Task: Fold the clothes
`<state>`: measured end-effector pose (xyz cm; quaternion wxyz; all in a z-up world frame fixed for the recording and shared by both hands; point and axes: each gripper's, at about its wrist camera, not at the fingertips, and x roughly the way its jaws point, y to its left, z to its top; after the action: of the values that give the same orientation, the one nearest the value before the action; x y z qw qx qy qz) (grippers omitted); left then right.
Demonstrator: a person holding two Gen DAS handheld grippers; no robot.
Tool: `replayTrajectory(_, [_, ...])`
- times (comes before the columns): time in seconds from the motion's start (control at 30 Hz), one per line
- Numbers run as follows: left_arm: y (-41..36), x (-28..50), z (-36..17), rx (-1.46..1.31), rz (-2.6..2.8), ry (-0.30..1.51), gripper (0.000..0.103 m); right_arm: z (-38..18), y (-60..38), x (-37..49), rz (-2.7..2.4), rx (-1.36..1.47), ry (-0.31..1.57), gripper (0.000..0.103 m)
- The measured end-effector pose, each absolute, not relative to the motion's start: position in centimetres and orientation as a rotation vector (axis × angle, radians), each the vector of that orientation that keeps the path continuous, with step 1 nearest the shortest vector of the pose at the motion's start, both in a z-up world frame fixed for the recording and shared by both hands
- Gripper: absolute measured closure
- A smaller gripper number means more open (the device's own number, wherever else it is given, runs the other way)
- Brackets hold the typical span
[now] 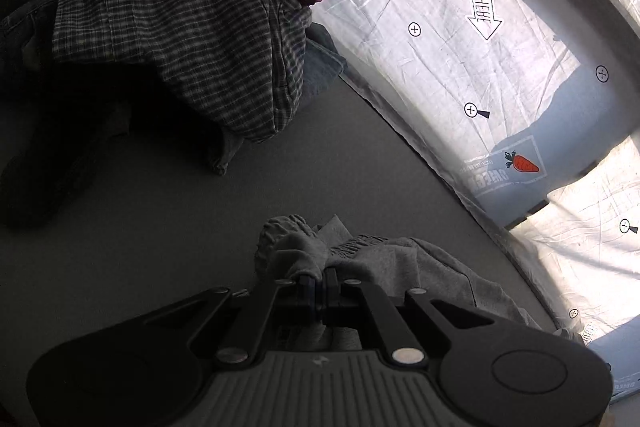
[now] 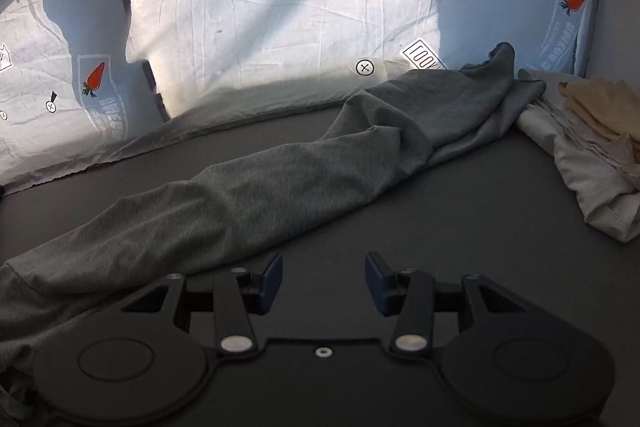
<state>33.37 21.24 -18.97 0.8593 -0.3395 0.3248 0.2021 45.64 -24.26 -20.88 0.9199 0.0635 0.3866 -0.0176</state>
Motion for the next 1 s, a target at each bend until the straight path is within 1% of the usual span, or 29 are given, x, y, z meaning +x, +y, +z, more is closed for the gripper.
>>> replayTrajectory(0.1, [21.6,33.5,-18.6,-0.669,0.382,0.684,0.100,-22.5,-20.4,43.0,0.029,0.163,0.860,0.056])
replayTrajectory(0.3, [23.3,34.4,-18.3,-0.624,0.290,0.726,0.100,-23.1,-11.8,39.1,0.161,0.127,0.890,0.058])
replayTrajectory(0.37, [24.0,34.7,-18.3,-0.597,0.250,0.748,0.100,-23.1,-9.5,38.4,0.167,0.148,0.895,0.068])
replayTrajectory(0.43, [24.8,35.0,-18.6,-0.576,0.210,0.772,0.100,-23.1,-7.6,37.9,0.165,0.175,0.886,0.071])
replayTrajectory(0.57, [26.7,36.0,-19.6,-0.550,0.130,0.824,0.100,-23.5,-4.6,37.9,0.125,0.300,0.874,0.071])
replayTrajectory(0.7, [28.1,37.4,-20.6,-0.499,0.035,0.876,0.100,-24.4,-3.4,38.4,0.062,0.563,0.880,0.070])
replayTrajectory(0.77, [28.7,38.2,-20.9,-0.475,0.000,0.891,0.100,-24.9,-2.8,38.6,0.022,0.704,0.879,0.067])
replayTrajectory(0.83, [29.3,39.0,-21.3,-0.457,-0.034,0.904,0.100,-25.4,-2.1,38.9,-0.006,0.804,0.875,0.067])
replayTrajectory(0.9, [29.9,39.8,-21.7,-0.456,-0.053,0.916,0.100,-25.6,-1.4,39.3,-0.024,0.835,0.877,0.064])
replayTrajectory(0.93, [30.2,40.2,-21.9,-0.461,-0.059,0.921,0.100,-25.7,-1.1,39.6,-0.031,0.823,0.880,0.059])
replayTrajectory(1.0, [30.6,40.8,-22.2,-0.476,-0.062,0.930,0.100,-25.7,-0.2,40.2,-0.040,0.776,0.884,0.058])
